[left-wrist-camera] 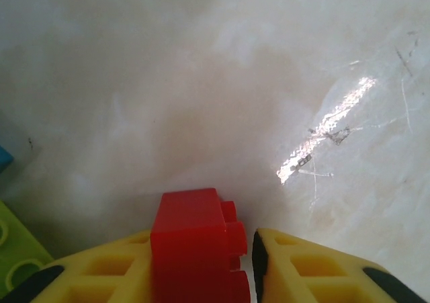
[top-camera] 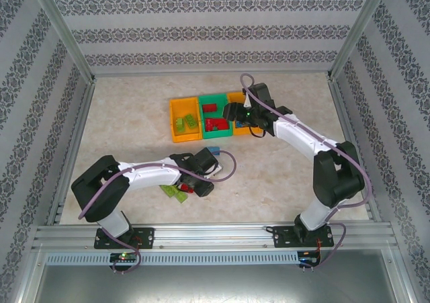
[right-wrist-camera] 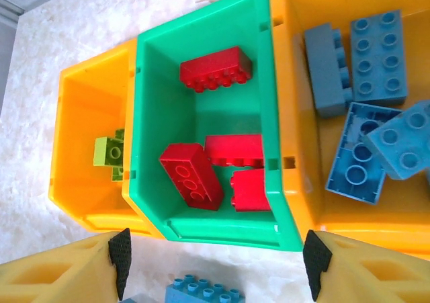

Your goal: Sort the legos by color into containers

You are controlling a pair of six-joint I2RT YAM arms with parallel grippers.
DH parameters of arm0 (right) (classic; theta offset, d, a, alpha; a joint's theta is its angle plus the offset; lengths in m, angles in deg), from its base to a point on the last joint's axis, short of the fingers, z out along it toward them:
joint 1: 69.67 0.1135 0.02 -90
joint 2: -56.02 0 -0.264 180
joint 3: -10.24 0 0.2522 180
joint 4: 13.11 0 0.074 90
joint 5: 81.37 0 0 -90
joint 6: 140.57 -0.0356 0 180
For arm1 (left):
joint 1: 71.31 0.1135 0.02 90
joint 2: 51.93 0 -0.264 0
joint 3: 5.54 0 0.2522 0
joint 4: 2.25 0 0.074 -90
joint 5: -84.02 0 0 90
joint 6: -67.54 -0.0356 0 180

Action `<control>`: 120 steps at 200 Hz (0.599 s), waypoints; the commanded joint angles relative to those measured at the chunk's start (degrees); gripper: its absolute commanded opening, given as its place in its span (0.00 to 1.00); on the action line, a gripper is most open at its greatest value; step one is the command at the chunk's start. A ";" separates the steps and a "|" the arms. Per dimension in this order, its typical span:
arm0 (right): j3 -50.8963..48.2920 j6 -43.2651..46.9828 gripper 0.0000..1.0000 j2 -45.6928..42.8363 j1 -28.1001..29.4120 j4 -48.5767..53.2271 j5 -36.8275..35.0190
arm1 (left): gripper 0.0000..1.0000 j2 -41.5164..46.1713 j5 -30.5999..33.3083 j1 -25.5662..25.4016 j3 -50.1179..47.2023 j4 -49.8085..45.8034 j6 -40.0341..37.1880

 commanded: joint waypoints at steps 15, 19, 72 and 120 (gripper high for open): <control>-3.64 1.16 0.72 -4.61 -2.30 -0.53 -1.62 | 0.33 -1.02 0.52 -0.94 1.41 -0.82 -0.49; -4.10 1.21 0.72 -5.04 -2.57 -0.53 -1.68 | 0.33 -1.08 0.49 -0.92 1.36 -0.75 -0.53; -12.69 1.86 0.73 -11.58 -7.63 -0.80 -2.83 | 0.31 -0.96 -0.16 -0.88 3.22 0.35 -0.31; -20.55 3.19 0.74 -17.44 -11.07 -0.39 -3.20 | 0.30 -2.82 -1.18 -0.94 6.81 0.86 -0.75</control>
